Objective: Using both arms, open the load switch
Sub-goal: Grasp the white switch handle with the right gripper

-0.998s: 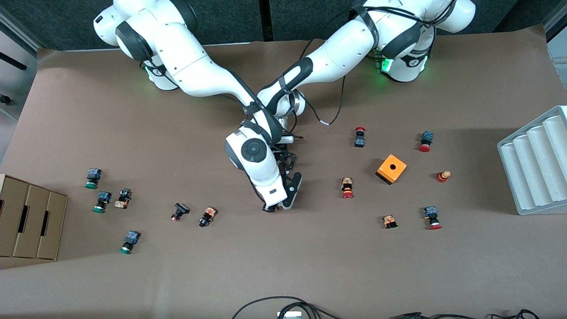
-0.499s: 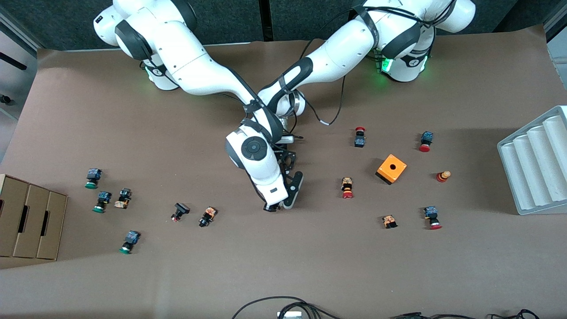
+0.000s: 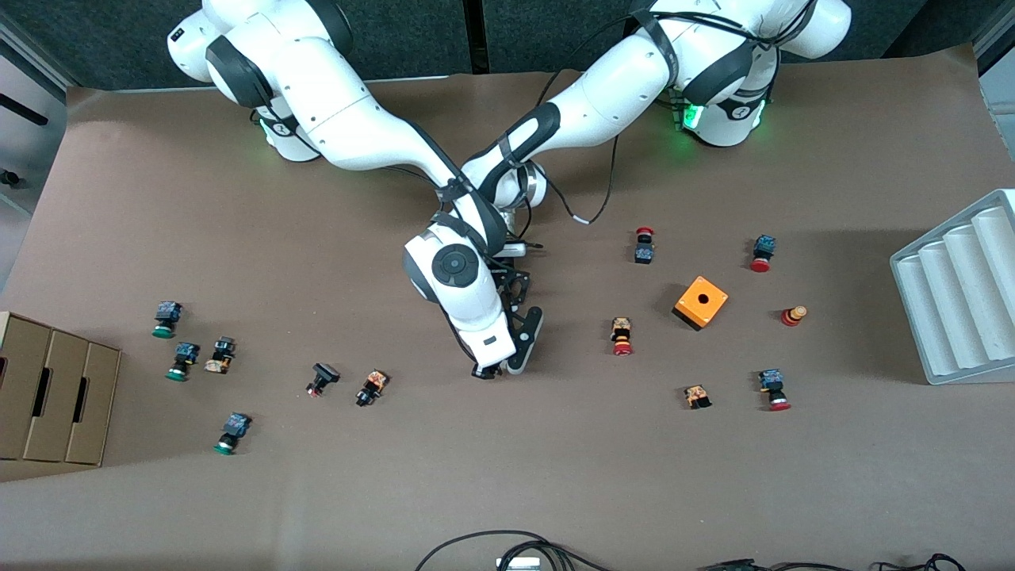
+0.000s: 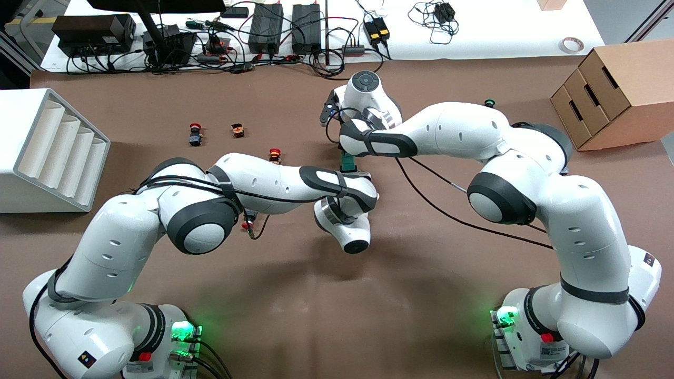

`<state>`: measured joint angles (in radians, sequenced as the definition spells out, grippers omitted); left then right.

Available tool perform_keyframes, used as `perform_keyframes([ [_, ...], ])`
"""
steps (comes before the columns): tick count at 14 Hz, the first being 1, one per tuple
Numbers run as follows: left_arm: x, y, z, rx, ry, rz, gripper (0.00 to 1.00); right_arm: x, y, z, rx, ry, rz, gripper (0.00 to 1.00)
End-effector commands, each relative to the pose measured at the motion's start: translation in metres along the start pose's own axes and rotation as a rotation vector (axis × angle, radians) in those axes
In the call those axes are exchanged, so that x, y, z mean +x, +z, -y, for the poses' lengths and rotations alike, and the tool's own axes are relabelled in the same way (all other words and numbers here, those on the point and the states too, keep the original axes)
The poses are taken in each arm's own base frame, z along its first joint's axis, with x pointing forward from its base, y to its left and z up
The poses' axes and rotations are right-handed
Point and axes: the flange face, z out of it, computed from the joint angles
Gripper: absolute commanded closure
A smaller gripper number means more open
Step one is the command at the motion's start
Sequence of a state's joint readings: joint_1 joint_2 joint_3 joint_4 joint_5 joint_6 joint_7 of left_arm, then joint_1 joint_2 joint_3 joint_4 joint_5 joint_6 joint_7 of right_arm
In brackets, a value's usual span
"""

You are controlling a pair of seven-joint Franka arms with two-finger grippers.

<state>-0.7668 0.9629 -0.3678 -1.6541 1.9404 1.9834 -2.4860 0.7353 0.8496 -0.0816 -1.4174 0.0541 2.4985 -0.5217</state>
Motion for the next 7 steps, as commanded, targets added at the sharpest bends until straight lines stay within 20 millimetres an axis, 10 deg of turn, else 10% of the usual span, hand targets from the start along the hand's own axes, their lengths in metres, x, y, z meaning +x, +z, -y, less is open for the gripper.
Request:
perform_keyframes([
  [1, -0.0022, 0.002, -0.0012, -0.017, -0.007, 0.001, 0.57, 0.0052, -0.0028, 0.0186, 0.009, -0.005, 0.007, 0.66],
  [7, -0.0028, 0.0018, -0.0008, -0.017, -0.006, 0.002, 0.57, 0.0062, -0.006, 0.0219, 0.019, -0.009, 0.023, 0.66],
])
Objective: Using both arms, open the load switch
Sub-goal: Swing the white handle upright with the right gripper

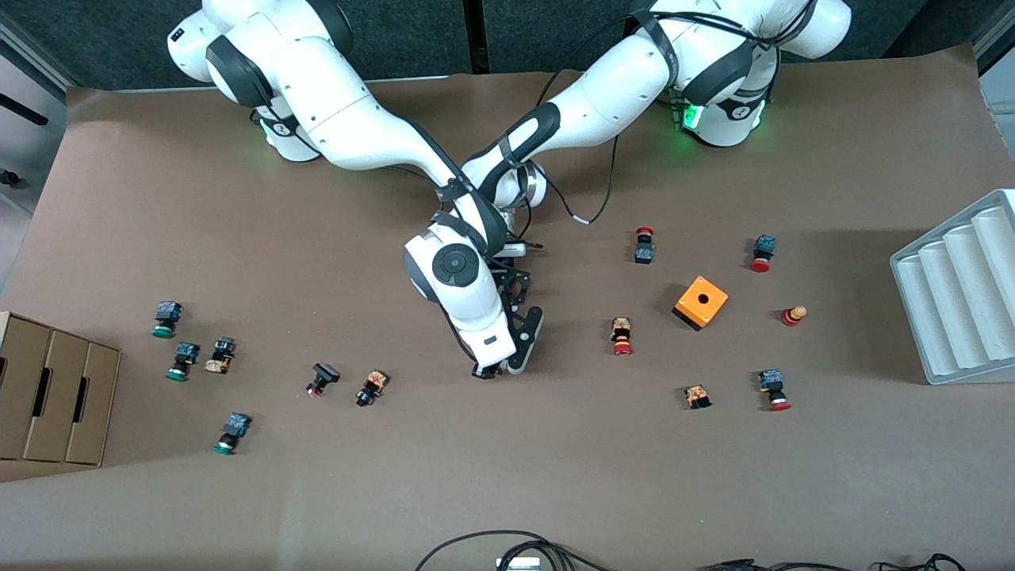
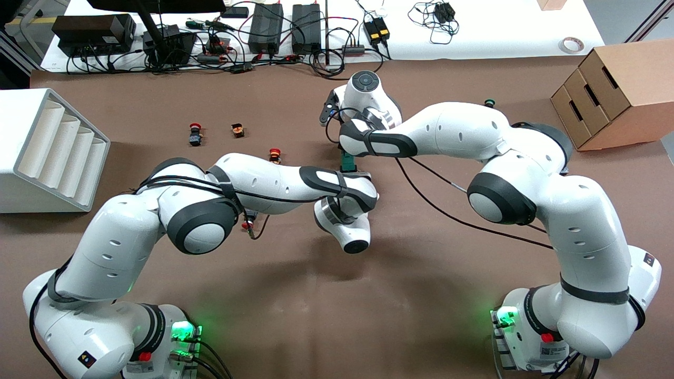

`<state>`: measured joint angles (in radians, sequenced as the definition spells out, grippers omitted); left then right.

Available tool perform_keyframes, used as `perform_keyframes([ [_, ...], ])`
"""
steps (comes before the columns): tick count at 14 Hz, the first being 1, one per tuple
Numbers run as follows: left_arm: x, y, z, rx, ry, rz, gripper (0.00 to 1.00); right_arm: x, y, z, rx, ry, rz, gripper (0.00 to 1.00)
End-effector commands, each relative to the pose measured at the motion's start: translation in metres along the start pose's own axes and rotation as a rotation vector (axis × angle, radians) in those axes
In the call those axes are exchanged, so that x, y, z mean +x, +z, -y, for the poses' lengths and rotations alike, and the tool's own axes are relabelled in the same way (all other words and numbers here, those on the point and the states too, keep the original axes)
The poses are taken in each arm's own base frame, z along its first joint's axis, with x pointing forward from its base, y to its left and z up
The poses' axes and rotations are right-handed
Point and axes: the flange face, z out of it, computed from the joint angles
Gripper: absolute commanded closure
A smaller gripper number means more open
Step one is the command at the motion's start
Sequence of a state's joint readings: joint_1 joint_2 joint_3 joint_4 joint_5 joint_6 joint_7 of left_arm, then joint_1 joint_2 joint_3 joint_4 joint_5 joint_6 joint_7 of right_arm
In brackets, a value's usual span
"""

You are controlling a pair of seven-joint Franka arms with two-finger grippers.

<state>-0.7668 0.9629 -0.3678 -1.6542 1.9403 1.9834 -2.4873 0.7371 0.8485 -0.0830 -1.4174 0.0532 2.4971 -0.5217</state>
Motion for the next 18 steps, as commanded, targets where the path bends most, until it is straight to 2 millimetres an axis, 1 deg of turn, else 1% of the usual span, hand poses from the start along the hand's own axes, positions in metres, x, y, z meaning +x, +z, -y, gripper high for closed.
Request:
perform_keyframes([
  [1, -0.002, 0.001, -0.001, -0.017, -0.004, 0.001, 0.57, 0.006, -0.007, 0.021, 0.021, -0.007, 0.023, 0.66],
  [3, -0.003, 0.002, 0.0, -0.016, -0.003, 0.003, 0.57, 0.002, -0.006, 0.023, 0.024, -0.003, 0.03, 0.67],
  [7, -0.003, 0.002, -0.001, -0.017, -0.004, 0.002, 0.57, 0.003, -0.008, 0.023, 0.024, -0.003, 0.028, 0.68],
  [11, -0.002, 0.002, -0.001, -0.017, -0.005, 0.001, 0.57, 0.005, -0.014, 0.027, 0.031, -0.01, 0.037, 0.68],
  [18, -0.001, 0.002, -0.001, -0.016, -0.004, 0.001, 0.57, 0.006, -0.021, 0.028, 0.031, -0.009, 0.033, 0.68],
])
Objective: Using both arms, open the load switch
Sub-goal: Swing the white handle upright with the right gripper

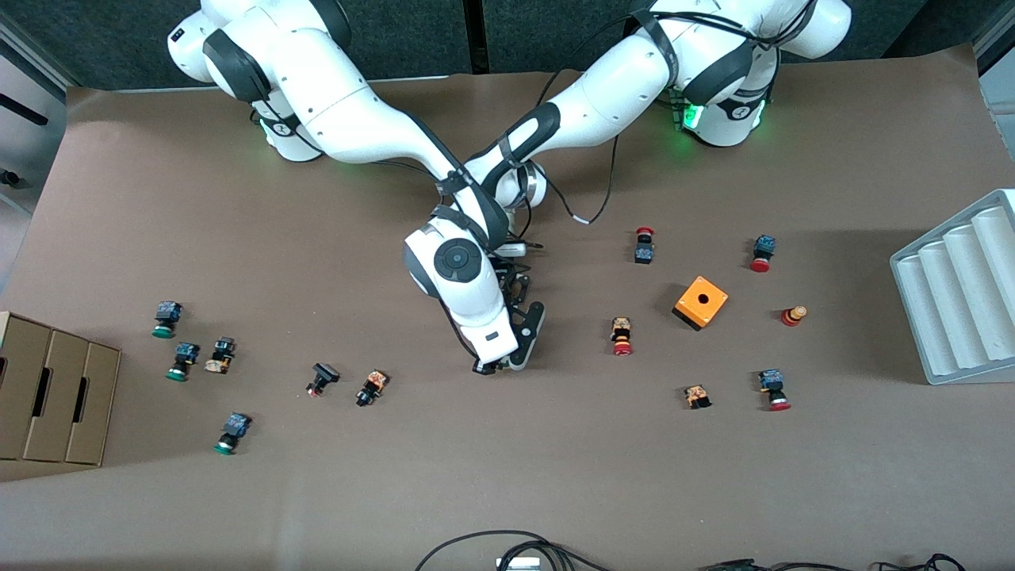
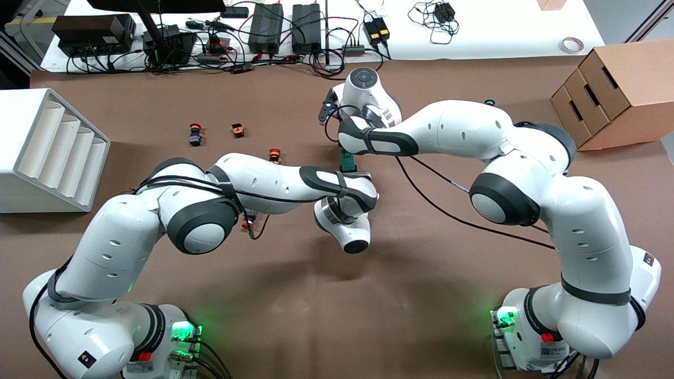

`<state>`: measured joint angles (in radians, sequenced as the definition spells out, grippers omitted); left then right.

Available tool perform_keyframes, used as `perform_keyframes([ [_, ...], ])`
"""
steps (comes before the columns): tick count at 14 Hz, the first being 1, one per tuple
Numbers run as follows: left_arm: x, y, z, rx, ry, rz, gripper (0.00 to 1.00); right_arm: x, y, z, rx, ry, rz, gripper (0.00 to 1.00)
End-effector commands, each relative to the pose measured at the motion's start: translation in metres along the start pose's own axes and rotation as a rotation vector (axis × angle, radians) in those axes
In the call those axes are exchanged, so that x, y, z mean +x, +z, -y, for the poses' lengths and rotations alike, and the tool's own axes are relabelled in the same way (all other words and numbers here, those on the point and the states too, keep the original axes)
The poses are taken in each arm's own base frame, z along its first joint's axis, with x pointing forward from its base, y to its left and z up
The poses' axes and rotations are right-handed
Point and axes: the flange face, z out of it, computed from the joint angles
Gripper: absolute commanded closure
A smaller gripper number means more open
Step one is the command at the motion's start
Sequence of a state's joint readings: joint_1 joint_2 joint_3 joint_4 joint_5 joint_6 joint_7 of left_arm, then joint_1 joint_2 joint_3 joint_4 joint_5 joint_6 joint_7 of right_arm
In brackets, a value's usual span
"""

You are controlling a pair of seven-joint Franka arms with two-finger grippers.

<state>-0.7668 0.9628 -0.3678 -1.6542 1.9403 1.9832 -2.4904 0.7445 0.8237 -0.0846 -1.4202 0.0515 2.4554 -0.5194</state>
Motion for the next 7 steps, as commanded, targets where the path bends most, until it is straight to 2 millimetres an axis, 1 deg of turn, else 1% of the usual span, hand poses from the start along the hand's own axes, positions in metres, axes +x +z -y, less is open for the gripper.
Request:
perform_keyframes([
  [1, -0.0014, 0.0025, -0.0006, -0.016, -0.001, 0.001, 0.57, 0.0027, -0.0102, 0.0244, 0.02, -0.004, 0.015, 0.68],
  [7, -0.0008, 0.0027, -0.001, -0.016, 0.002, 0.0, 0.57, 0.0026, -0.0149, 0.0252, 0.027, -0.005, 0.024, 0.68],
])
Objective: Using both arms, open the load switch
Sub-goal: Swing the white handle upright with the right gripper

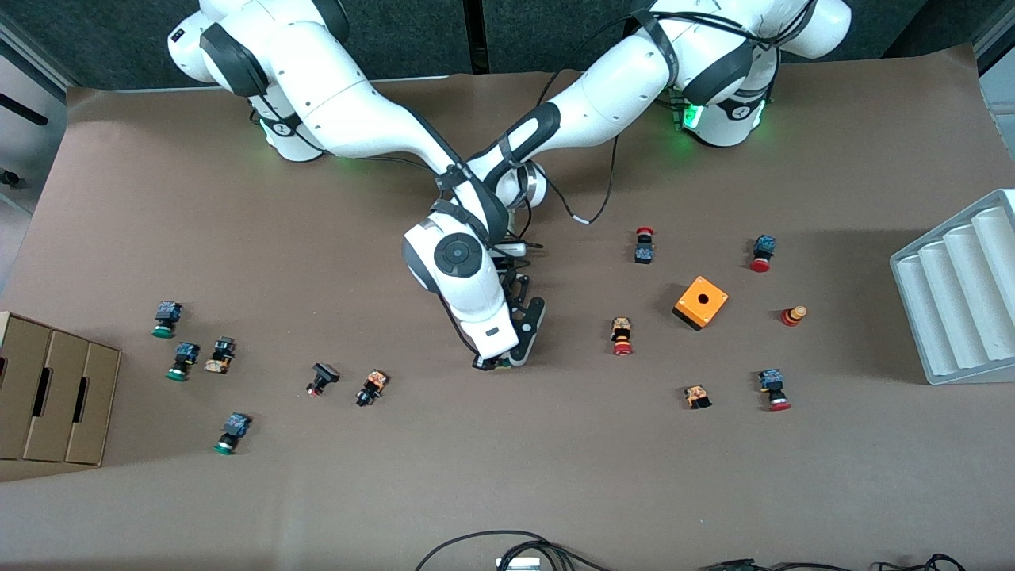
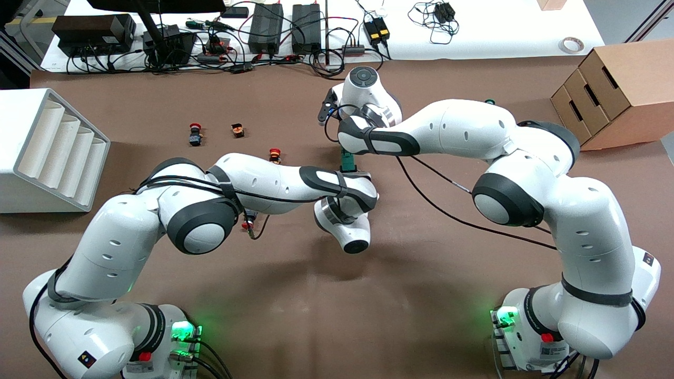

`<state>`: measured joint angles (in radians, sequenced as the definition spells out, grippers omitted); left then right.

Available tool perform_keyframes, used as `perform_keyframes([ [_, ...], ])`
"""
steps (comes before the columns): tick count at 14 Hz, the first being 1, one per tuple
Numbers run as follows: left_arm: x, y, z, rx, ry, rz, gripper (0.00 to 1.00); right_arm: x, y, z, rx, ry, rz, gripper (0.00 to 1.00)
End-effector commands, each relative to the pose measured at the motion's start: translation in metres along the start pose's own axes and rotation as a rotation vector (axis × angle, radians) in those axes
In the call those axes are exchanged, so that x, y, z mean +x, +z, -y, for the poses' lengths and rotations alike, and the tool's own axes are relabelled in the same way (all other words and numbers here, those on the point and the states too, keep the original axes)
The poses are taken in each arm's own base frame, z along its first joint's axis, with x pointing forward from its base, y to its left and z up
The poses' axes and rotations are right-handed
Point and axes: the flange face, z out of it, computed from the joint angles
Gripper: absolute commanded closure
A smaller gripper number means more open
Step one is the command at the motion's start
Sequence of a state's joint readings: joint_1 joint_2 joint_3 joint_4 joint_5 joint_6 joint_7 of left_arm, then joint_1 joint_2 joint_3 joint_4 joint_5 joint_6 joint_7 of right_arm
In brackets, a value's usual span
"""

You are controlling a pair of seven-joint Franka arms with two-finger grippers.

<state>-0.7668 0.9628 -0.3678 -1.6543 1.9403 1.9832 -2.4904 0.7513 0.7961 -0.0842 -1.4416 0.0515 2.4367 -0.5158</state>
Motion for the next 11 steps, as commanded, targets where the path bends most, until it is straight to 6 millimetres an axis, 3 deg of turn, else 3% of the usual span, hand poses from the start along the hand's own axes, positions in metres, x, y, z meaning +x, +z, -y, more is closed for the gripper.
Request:
perform_keyframes([
  [1, -0.0008, 0.0026, -0.001, -0.016, 0.002, 0.0, 0.57, 0.0024, -0.0051, 0.0201, 0.019, -0.003, 0.016, 0.68],
  [11, 0.0004, 0.0026, -0.0013, -0.016, 0.0, 0.0, 0.57, 0.0045, -0.0076, 0.0268, 0.032, -0.002, 0.018, 0.68],
])
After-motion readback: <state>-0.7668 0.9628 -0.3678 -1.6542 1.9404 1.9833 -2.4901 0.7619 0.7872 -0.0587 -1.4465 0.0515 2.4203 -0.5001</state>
